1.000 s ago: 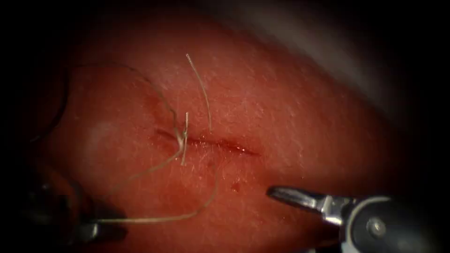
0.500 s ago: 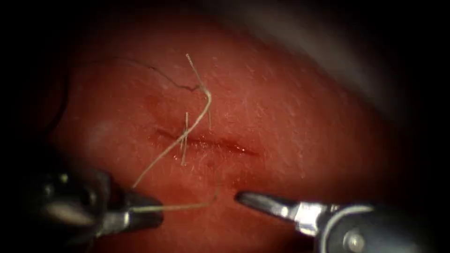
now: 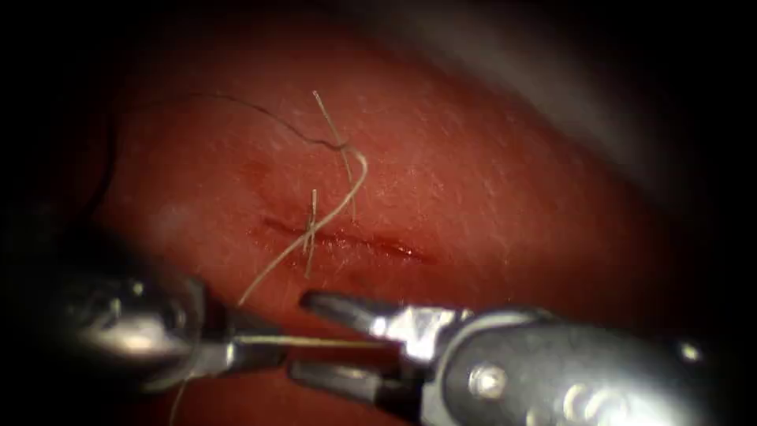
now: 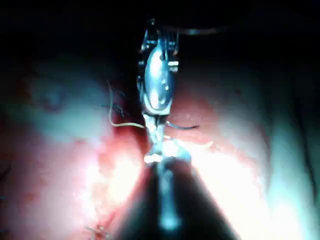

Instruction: Wound Closure

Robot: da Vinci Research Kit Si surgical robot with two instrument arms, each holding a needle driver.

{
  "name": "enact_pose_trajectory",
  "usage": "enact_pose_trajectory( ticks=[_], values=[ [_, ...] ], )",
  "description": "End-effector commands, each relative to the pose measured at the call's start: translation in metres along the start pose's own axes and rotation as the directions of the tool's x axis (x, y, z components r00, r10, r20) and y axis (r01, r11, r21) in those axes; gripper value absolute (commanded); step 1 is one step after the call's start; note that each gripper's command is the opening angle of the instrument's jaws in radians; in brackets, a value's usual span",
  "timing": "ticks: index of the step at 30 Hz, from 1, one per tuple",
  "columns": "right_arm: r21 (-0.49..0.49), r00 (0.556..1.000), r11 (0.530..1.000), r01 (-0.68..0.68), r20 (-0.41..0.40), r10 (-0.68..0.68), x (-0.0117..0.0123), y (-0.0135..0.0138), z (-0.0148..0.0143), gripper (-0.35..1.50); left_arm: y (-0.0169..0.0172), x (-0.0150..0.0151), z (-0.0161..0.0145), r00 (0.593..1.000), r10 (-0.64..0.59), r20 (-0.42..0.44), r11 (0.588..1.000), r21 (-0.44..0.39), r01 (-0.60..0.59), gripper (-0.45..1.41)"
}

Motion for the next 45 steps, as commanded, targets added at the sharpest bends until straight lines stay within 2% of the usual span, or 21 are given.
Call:
enact_pose_trajectory(
  ticks=[1,3,5,7,8,13,14,18,19,21,22,24,26,27,29,32,35,40,45],
  values=[
    [0.0,1.0,1.0,0.008,0.007,-0.008,-0.0003,0.0001,0.0013,-0.05,0.0002,0.0001,0.0006,1.0,-0.001,0.0,1.0,-0.003,0.001,-0.35],
    [0.008,1.0,1.0,0.015,0.023,-0.015,-0.0012,0.0002,0.0014,-0.03,0.0001,0.0,0.0005,1.0,0.0,0.0,1.0,-0.004,0.0,-0.35],
    [0.013,1.0,1.0,0.017,0.021,-0.018,-0.0015,0.0004,0.0011,0.07,0.0001,0.0,0.0006,1.0,0.0,0.0,1.0,-0.004,0.0,-0.35],
    [0.014,1.0,1.0,0.017,0.021,-0.018,-0.0015,0.0004,0.001,0.07,0.0001,0.0,0.0006,1.0,0.0,0.0,1.0,-0.004,0.0,-0.35],
    [0.018,0.999,1.0,0.018,0.026,-0.019,-0.0016,0.0004,0.0008,-0.03,0.0001,0.0,0.0006,1.0,0.0,-0.001,1.0,-0.007,0.0,-0.35],
    [0.037,0.999,0.999,0.024,0.044,-0.025,-0.0018,0.0001,0.0009,-0.08,0.0001,0.0,0.0005,1.0,0.0,-0.003,1.0,-0.009,0.0,-0.35],
    [0.045,0.999,0.999,0.026,0.044,-0.028,-0.0019,0.0,0.0011,-0.33,0.0001,0.0,0.0005,1.0,0.0,-0.003,1.0,-0.009,0.0,-0.35],
    [0.067,0.998,0.997,0.039,0.052,-0.043,-0.0019,-0.0001,0.0008,-0.35,0.0001,0.0001,0.0006,1.0,-0.001,-0.002,1.0,-0.009,0.001,-0.35],
    [0.062,0.994,0.997,0.053,0.094,-0.059,-0.0022,0.0,0.0005,-0.35,0.0001,0.0001,0.0006,1.0,-0.001,-0.002,1.0,-0.009,0.001,-0.35],
    [0.058,0.993,0.997,0.054,0.098,-0.059,-0.0024,0.0001,0.0003,-0.35,0.0001,0.0001,0.0006,1.0,-0.001,-0.002,1.0,-0.009,0.001,-0.35],
    [0.055,0.993,0.997,0.056,0.1,-0.061,-0.0029,0.0005,-0.0001,-0.35,-0.0001,0.0003,0.0007,1.0,-0.016,-0.001,1.0,-0.008,0.016,0.13],
    [0.054,0.992,0.996,0.066,0.1,-0.071,-0.0039,0.0013,-0.0008,-0.35,-0.0006,0.001,0.0013,0.994,-0.111,0.003,0.994,-0.006,0.111,0.67],
    [0.055,0.992,0.996,0.069,0.1,-0.075,-0.0046,0.0017,-0.0012,-0.35,-0.0007,0.0016,0.0019,0.991,-0.13,-0.006,0.992,-0.007,0.13,0.76],
    [0.055,0.992,0.996,0.069,0.1,-0.075,-0.0046,0.0017,-0.0012,-0.35,-0.0007,0.0016,0.0019,0.991,-0.13,-0.006,0.992,-0.007,0.13,0.76],
    [0.056,0.991,0.996,0.075,0.103,-0.081,-0.0055,0.0019,-0.0018,-0.35,-0.0001,0.0021,0.0027,0.987,-0.145,-0.072,0.986,-0.091,0.138,0.77],
    [0.058,0.991,0.995,0.08,0.102,-0.086,-0.0062,0.002,-0.0023,-0.35,0.0008,0.0021,0.0035,0.977,-0.151,-0.148,0.981,-0.142,0.13,0.77],
    [0.057,0.99,0.995,0.084,0.105,-0.089,-0.0067,0.0022,-0.003,-0.35,0.001,0.0021,0.0042,0.973,-0.149,-0.177,0.982,-0.141,0.125,0.78],
    [0.057,0.988,0.994,0.093,0.115,-0.099,-0.0083,0.003,-0.0045,-0.35,-0.0006,0.0012,0.0052,0.971,-0.163,-0.174,0.98,-0.143,0.138,0.73],
    [0.044,0.986,0.994,0.104,0.126,-0.109,-0.0103,0.0039,-0.0061,-0.35,-0.0008,0.0006,0.007,0.972,-0.16,-0.17,0.983,-0.117,0.141,0.69]
  ],
)
